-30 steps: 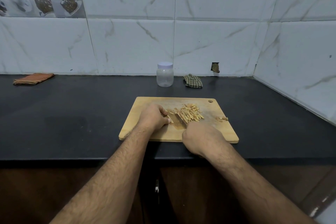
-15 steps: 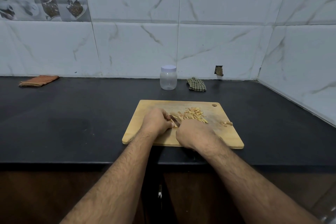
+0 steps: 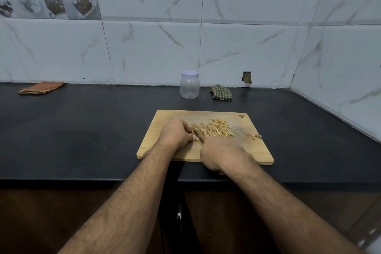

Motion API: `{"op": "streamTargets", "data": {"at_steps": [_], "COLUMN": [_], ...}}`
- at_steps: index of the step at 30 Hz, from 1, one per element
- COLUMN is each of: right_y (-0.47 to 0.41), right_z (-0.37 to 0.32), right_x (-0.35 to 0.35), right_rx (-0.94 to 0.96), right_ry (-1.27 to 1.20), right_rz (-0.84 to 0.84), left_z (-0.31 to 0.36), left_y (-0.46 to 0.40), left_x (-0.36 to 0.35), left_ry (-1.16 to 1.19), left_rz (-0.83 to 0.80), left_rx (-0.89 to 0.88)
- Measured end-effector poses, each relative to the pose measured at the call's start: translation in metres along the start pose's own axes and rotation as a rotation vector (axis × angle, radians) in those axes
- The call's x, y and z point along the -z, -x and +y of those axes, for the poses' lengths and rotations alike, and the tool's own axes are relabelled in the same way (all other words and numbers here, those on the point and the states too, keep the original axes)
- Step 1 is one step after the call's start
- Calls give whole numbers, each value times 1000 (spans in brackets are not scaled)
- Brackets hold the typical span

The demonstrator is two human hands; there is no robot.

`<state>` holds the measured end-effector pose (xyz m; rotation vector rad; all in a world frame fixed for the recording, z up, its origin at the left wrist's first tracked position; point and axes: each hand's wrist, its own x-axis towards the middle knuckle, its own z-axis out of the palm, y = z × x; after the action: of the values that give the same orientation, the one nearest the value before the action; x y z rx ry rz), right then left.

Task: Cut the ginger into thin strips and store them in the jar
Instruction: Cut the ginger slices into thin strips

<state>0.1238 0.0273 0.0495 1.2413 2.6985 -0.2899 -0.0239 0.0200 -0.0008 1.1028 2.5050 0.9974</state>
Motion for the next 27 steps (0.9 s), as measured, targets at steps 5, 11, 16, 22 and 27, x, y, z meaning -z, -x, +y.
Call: {"op": "streamTargets", "data": {"at_steps": [5,11,16,22,27], "right_y": [15,19,14,6,-1], "right_z": [13,15,10,4,7], "right_x": [-12,-17,-12,-7,-5], "right_rx": [-10,-38,-23,-11,-41], "right_ry": [-32,-66,-6,24,31], "right_rz": [-9,20,21,55,76], "left_z": [0,0,-1,-2,-4], "left_y": [1,1,0,-1,-2], "left_x": [0,1,0,-1,-2], "left_ry": [-5,-6,-5,-5,-2], "left_rz": [3,4,5,12,19], "left_rx": [-9,-15,-14,-18,-17]}}
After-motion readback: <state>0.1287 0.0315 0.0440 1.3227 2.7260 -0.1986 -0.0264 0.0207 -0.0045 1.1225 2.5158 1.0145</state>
